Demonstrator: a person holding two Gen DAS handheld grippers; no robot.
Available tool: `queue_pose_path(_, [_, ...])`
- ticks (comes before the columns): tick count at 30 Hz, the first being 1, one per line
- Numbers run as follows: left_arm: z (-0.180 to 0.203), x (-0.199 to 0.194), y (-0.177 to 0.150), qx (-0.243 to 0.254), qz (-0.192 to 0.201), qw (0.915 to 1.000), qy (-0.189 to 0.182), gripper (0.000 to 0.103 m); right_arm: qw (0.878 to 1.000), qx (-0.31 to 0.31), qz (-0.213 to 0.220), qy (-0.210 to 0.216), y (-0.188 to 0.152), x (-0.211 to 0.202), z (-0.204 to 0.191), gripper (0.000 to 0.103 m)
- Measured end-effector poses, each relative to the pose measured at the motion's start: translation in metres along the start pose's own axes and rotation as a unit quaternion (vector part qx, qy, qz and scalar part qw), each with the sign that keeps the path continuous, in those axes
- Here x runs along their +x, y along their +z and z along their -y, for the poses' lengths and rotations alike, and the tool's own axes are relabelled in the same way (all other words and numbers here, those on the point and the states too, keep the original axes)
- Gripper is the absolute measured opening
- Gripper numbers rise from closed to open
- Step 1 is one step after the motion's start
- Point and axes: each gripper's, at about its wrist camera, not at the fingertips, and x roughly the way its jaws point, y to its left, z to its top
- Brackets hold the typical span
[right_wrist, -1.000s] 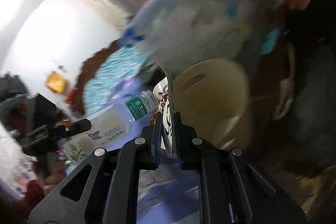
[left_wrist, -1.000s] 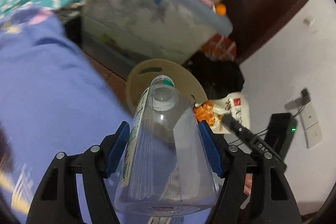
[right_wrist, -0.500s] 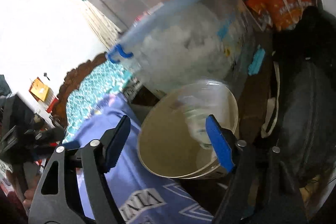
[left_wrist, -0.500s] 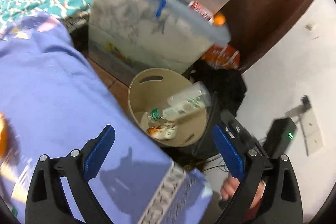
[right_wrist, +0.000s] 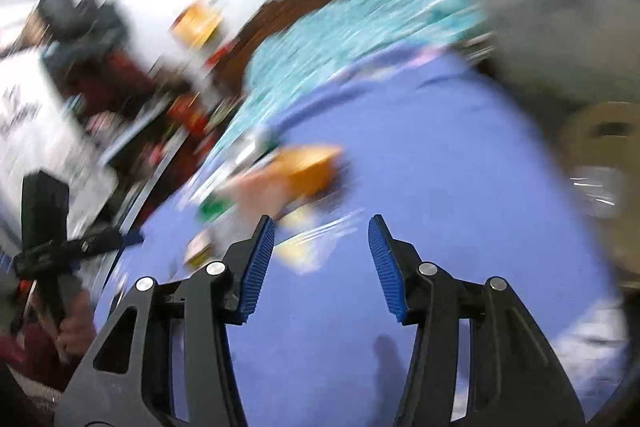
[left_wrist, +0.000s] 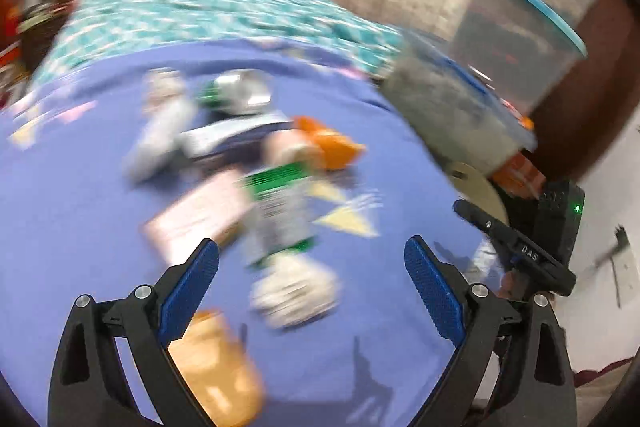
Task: Collect trash
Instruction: 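Grasp an orange peel with the left gripper while the right grasps the green-white snack packet, then carry both items over the beige bin and open both grippers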
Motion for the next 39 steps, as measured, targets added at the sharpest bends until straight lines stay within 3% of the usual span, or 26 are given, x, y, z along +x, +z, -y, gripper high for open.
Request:
queue_pose_path(4, [-0.038,-0.025,-0.027,-0.036,0.003,0.9991,0.023,0.091,0.997,-0.034,-0.063,0.007,0.003,0.067,-0.033,0.052])
queue_pose_path(8, [-0.052,-0.029,-0.05,-0.055,-0.012,0.9984,0.001,0.094,0.994,-0.03,-0.109,-0.002,0.005,0.12,-0.045,0.063])
queue_pose_path(10, [-0.052,-0.021,-0.06,-0.05,-0.026,0.9984,0.0,0.094,0.992,-0.023,-0.125,-0.002,0.001,0.137,-0.046,0.062])
queue_pose_path(12, [-0.055,-0.009,-0.066,-0.055,-0.043,0.9976,0.003,0.094,0.989,-0.017,-0.146,0.021,-0.007,0.145,-0.054,0.034])
queue_pose_path(14, [-0.061,0.001,-0.07,-0.073,-0.057,0.9957,-0.007,0.094,0.989,-0.021,-0.14,0.045,-0.015,0.136,-0.065,0.021])
queue_pose_path(18, [-0.075,0.005,-0.078,-0.082,-0.059,0.9949,-0.006,0.094,0.991,-0.055,-0.098,0.074,-0.03,0.092,-0.09,0.017])
queue_pose_path(21, [-0.078,0.007,-0.082,-0.088,-0.061,0.9942,-0.009,0.093,0.994,-0.09,-0.028,0.057,-0.032,0.05,-0.099,0.017])
queue_pose_path(22, [-0.079,0.009,-0.083,-0.09,-0.063,0.9939,-0.012,0.091,0.994,-0.098,-0.001,0.038,-0.035,0.036,-0.098,0.017])
queue_pose_path(24, [-0.078,0.016,-0.084,-0.091,-0.072,0.9931,-0.018,0.077,0.996,-0.081,0.027,0.004,-0.04,0.018,-0.086,0.017])
queue_pose_path(26, [-0.078,0.026,-0.085,-0.098,-0.089,0.991,-0.021,0.052,0.998,-0.048,0.041,-0.017,-0.043,0.004,-0.066,0.017])
queue_pose_path(27, [-0.078,0.026,-0.084,-0.096,-0.082,0.9918,-0.014,0.047,0.998,-0.037,0.045,-0.023,-0.043,-0.001,-0.059,0.017])
queue_pose_path(28, [-0.077,0.028,-0.083,-0.096,-0.085,0.9917,-0.008,0.032,0.998,-0.022,0.048,-0.029,-0.046,-0.007,-0.048,0.017])
queue_pose_path(30, [-0.082,0.031,-0.082,-0.109,-0.094,0.9894,-0.017,0.019,0.998,0.001,0.052,-0.039,-0.05,-0.016,-0.032,0.017])
queue_pose_path(36, [-0.064,0.008,-0.06,-0.1,-0.057,0.9926,-0.04,0.018,0.995,0.042,0.075,-0.059,-0.05,-0.042,0.001,0.017])
queue_pose_path(39, [-0.041,0.005,-0.032,-0.078,-0.041,0.9947,-0.053,0.018,0.992,0.071,0.08,-0.072,-0.054,-0.05,0.023,0.017])
